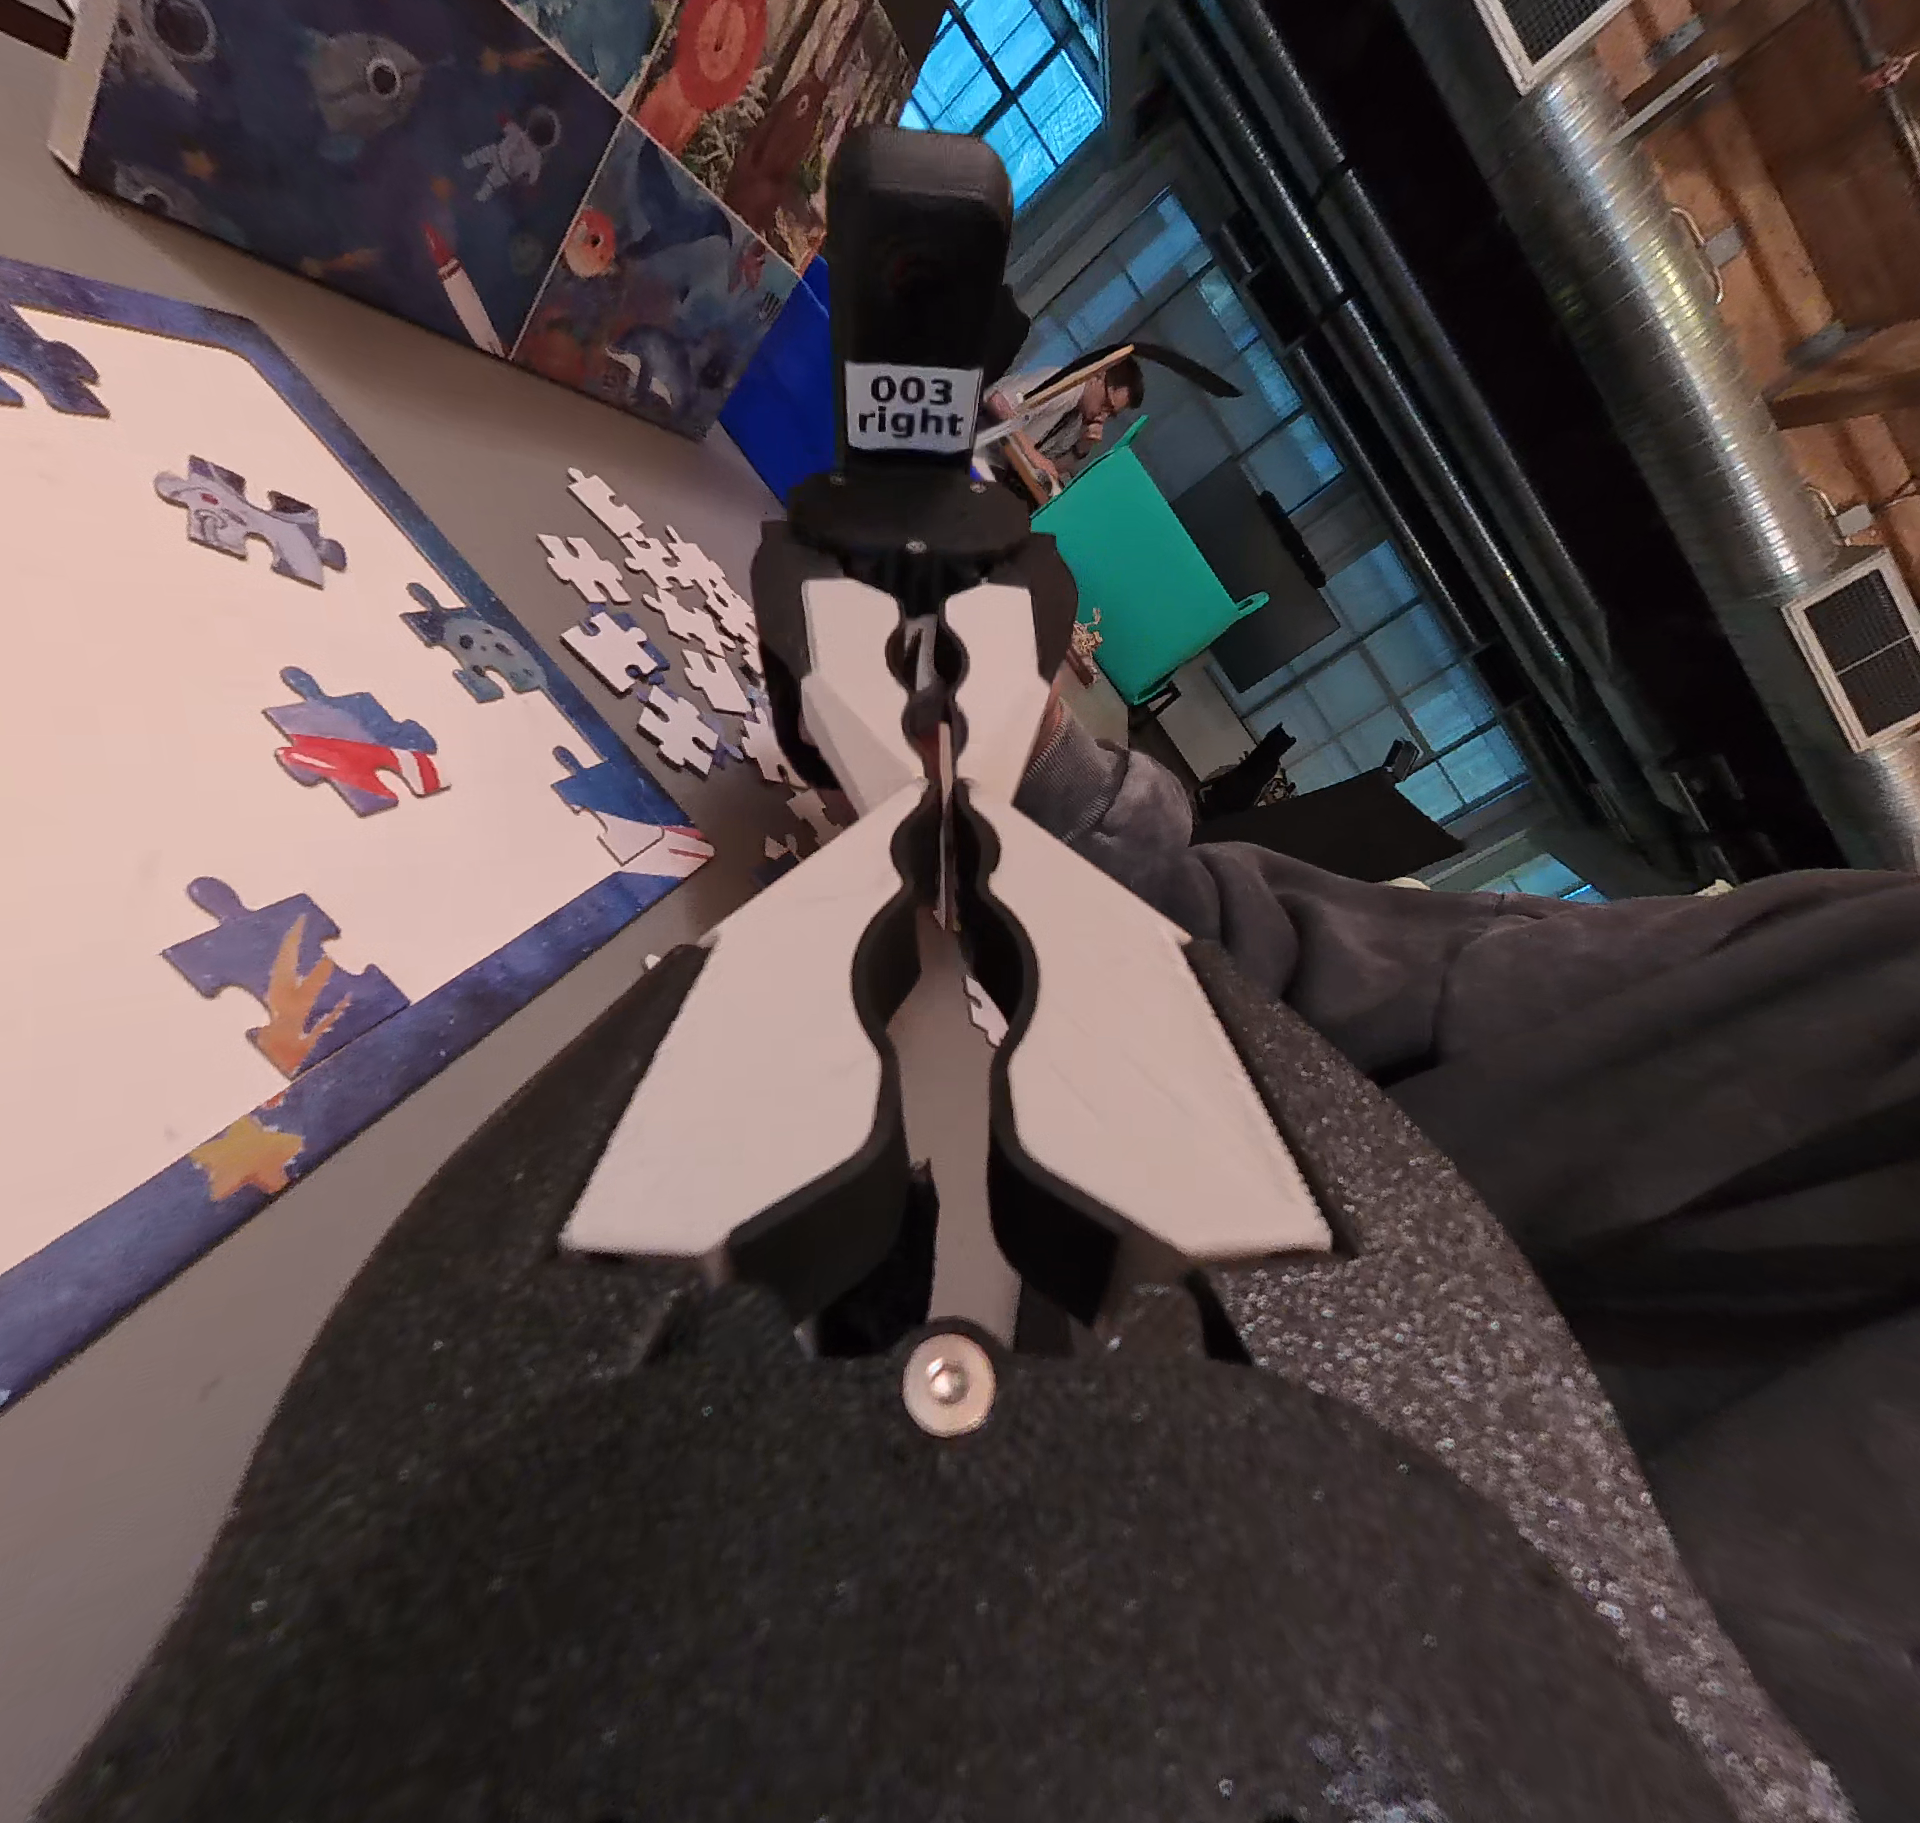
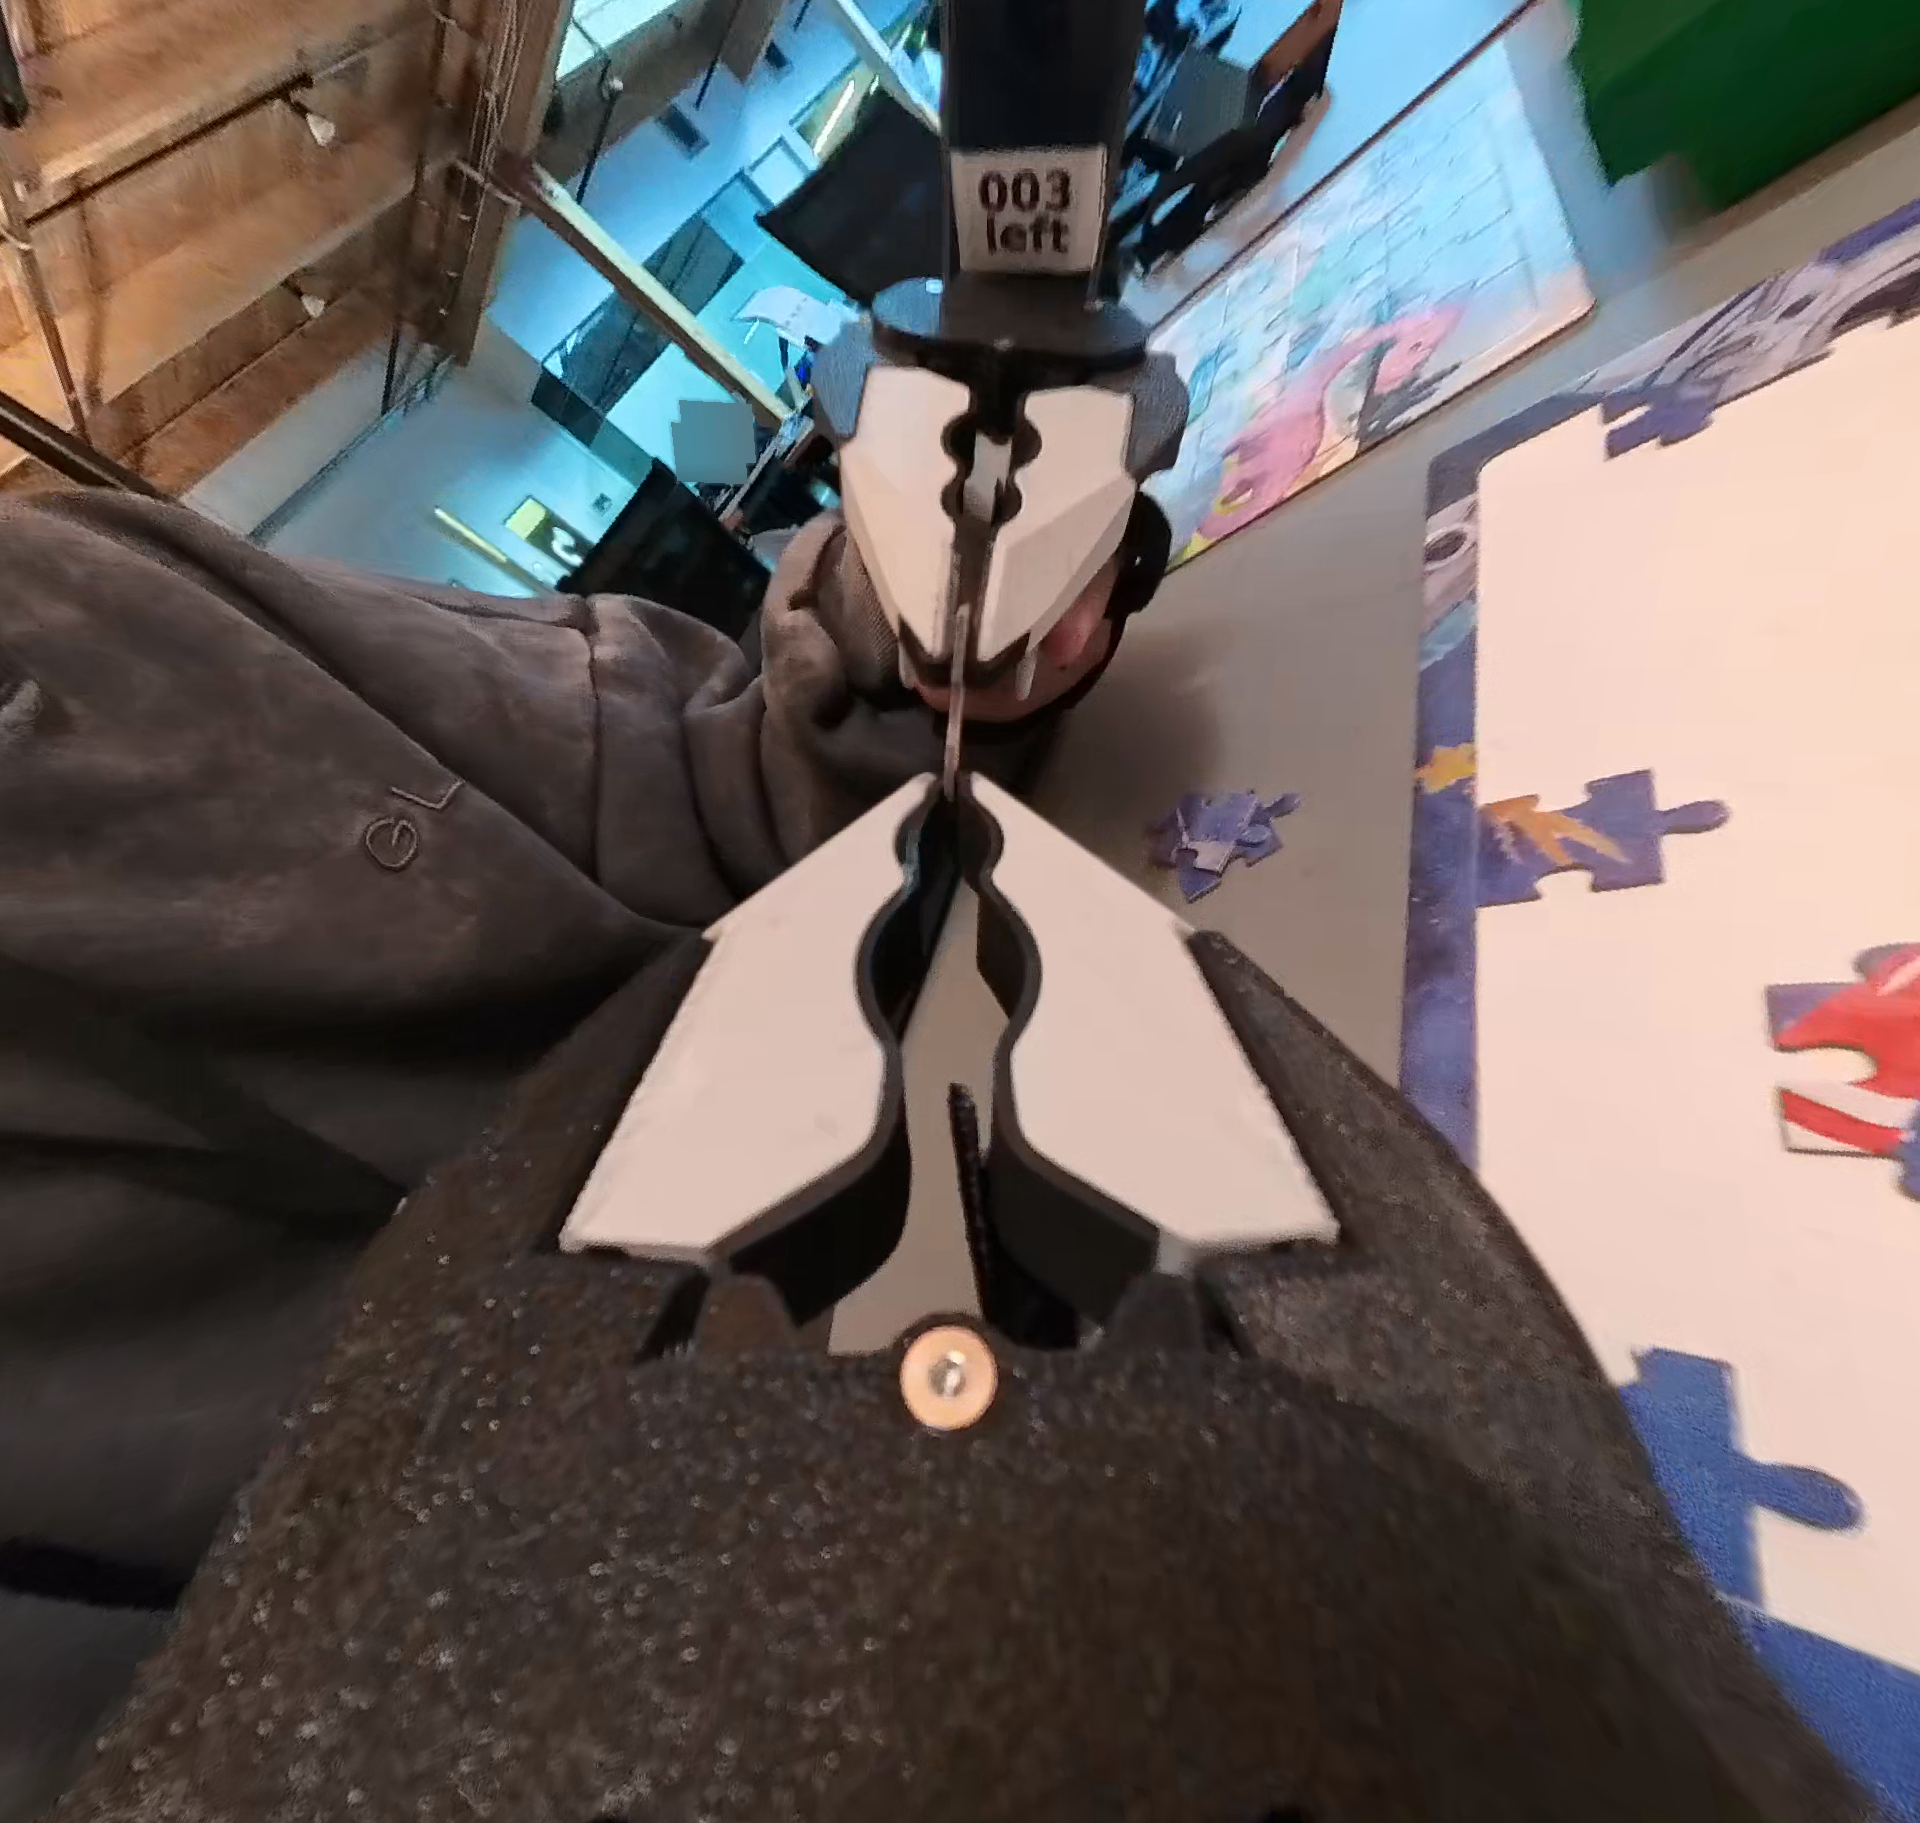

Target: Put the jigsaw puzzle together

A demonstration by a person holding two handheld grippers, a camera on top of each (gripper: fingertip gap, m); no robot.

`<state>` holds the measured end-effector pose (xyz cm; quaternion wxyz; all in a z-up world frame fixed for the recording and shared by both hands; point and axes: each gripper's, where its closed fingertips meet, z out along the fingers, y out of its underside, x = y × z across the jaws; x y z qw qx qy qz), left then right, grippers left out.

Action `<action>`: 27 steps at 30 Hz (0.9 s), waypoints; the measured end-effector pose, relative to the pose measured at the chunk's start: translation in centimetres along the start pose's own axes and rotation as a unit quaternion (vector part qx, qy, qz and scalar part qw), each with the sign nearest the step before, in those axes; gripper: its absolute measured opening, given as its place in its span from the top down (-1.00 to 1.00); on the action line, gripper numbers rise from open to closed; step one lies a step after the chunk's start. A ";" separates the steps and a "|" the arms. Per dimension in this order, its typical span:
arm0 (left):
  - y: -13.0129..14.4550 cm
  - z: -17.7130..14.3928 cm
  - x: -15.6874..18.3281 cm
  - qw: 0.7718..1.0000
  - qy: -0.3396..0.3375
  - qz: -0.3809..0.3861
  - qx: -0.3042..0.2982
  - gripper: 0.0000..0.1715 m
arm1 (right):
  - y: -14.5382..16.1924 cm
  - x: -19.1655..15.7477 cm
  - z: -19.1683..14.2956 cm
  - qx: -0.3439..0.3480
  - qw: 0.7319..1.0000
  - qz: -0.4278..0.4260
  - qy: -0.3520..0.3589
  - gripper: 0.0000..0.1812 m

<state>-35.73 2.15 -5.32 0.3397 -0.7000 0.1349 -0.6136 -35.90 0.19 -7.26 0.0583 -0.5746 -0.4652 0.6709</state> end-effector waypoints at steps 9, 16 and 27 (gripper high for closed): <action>-0.1 -0.1 -0.6 1.000 -0.015 -0.003 0.002 1.00 | 0.9 1.4 1.0 -0.016 0.999 0.014 0.030 0.82; 0.3 -0.3 -1.4 0.999 -0.035 -0.011 -0.011 0.99 | -0.6 1.3 -0.3 0.026 0.999 0.004 0.032 0.88; -0.2 -0.6 -2.6 0.998 -0.068 -0.009 0.005 0.99 | 0.7 2.1 0.9 -0.020 0.998 -0.011 0.060 1.00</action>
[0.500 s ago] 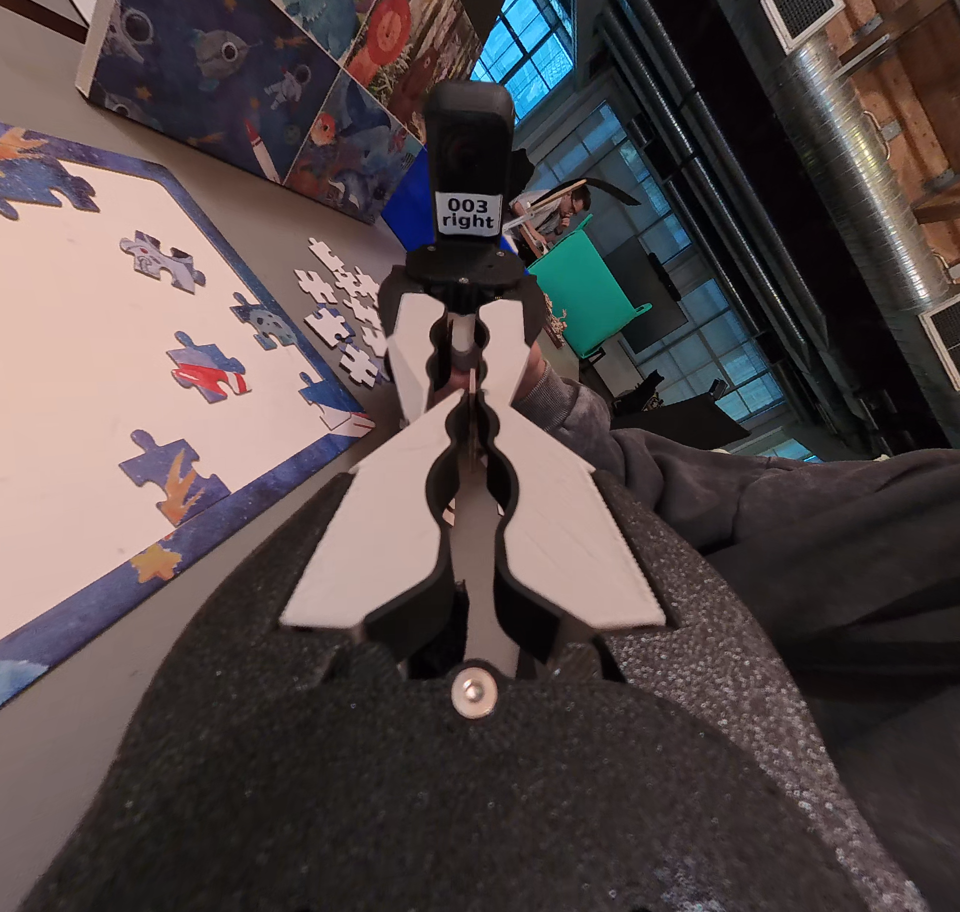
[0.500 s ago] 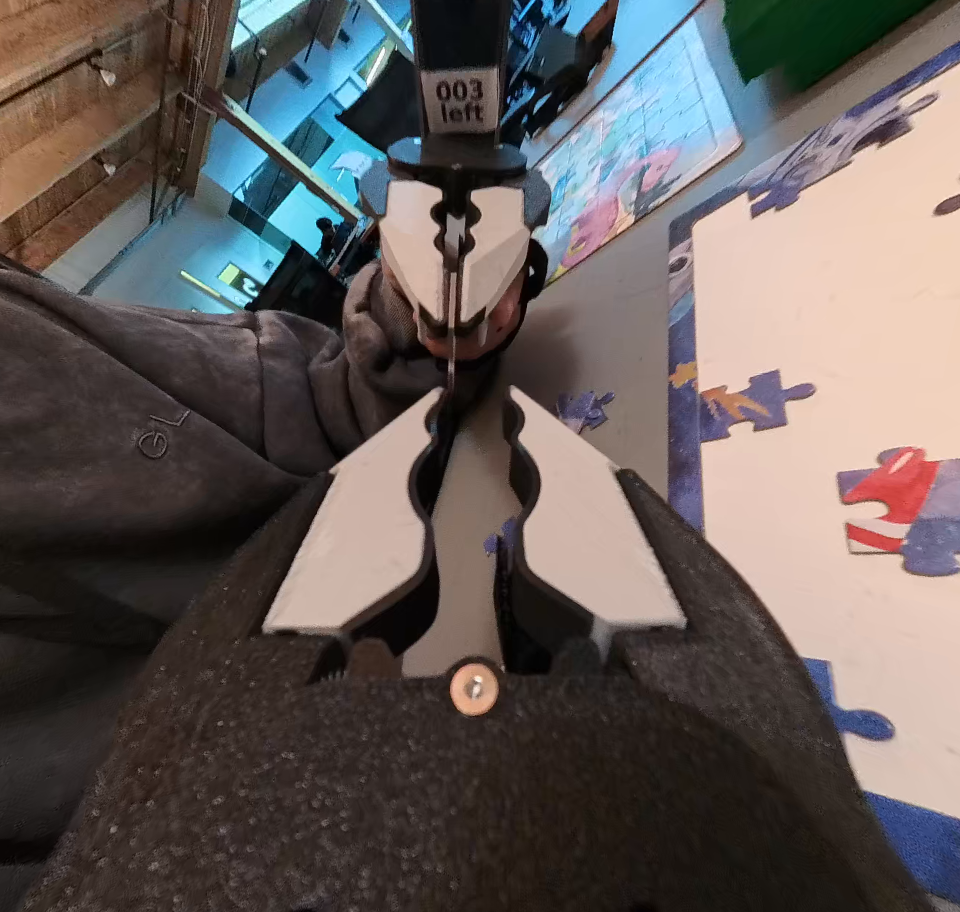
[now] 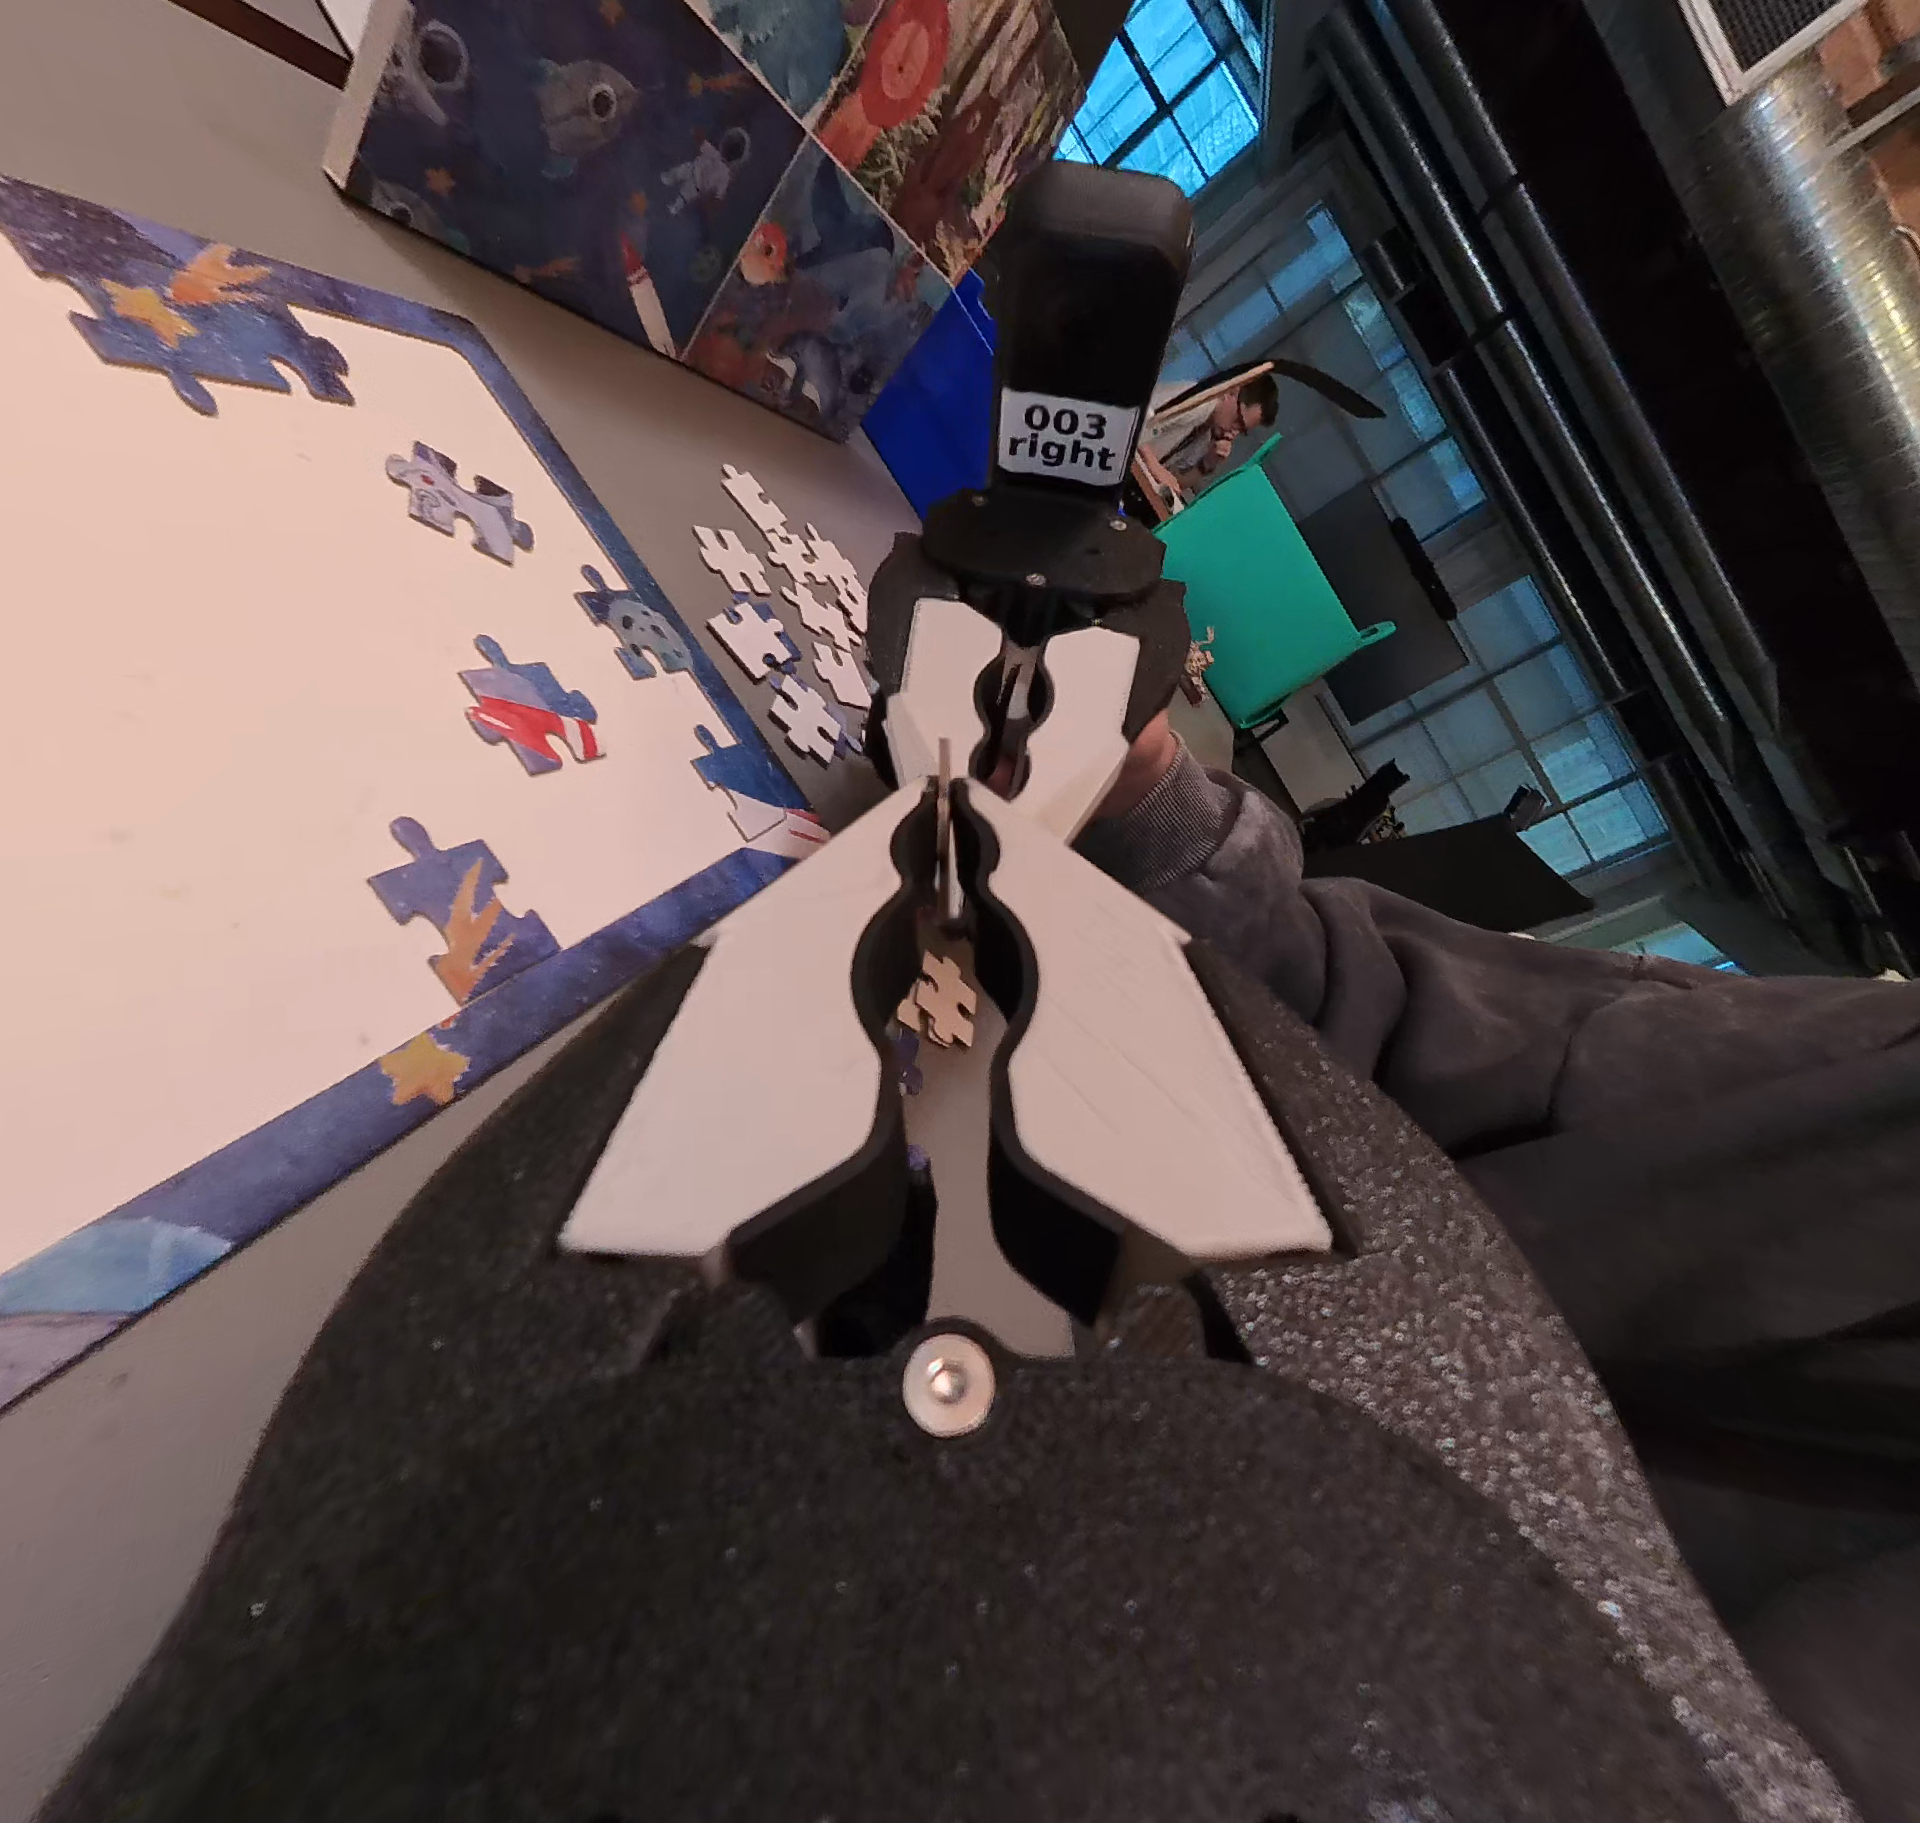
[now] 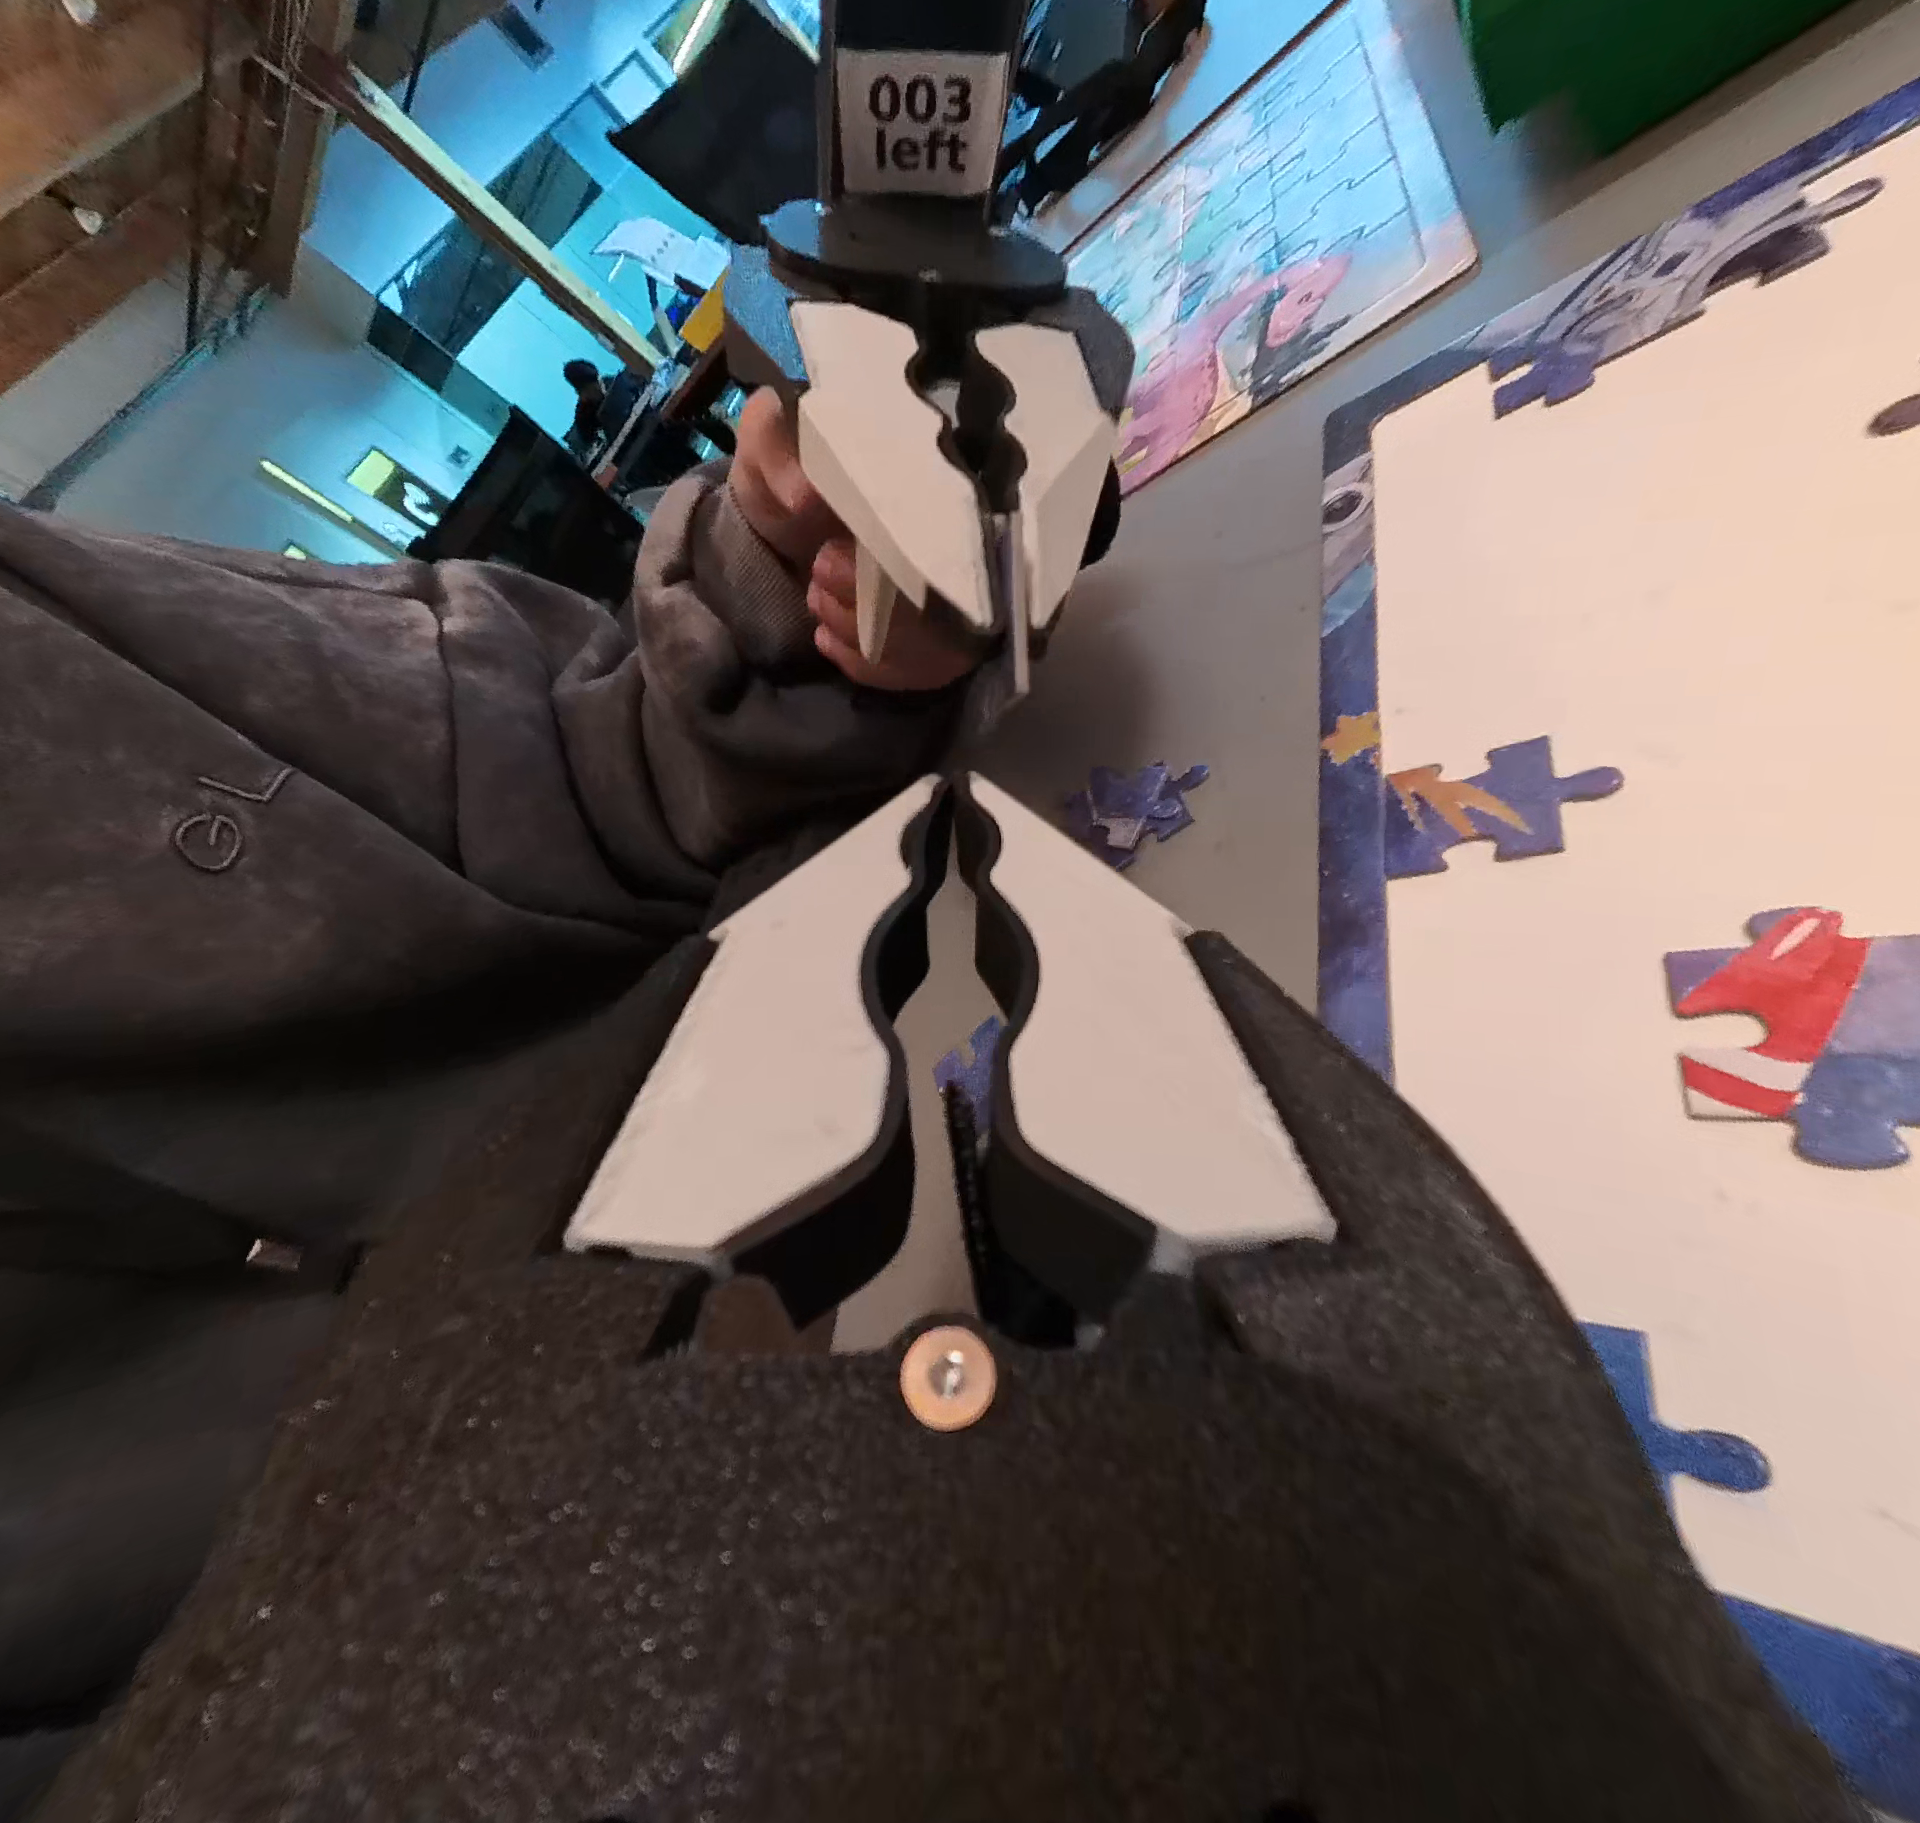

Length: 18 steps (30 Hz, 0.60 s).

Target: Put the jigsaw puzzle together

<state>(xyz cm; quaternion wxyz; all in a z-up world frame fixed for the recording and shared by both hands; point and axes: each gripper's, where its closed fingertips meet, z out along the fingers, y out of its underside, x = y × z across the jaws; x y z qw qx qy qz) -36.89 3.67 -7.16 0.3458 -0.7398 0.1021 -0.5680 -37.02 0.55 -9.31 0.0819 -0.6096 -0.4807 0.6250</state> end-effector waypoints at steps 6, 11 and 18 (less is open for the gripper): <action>-0.4 -0.4 -0.1 1.000 0.003 -0.009 0.009 0.99 | -1.2 1.9 -1.5 0.044 0.998 0.016 0.040 0.77; 0.4 0.1 0.1 1.000 0.006 -0.008 -0.012 0.99 | -2.4 1.6 -1.7 0.081 0.996 0.014 0.029 0.81; 0.4 0.1 0.1 1.000 0.016 -0.022 -0.010 0.98 | -2.5 0.8 -1.6 0.079 0.997 0.016 0.008 0.98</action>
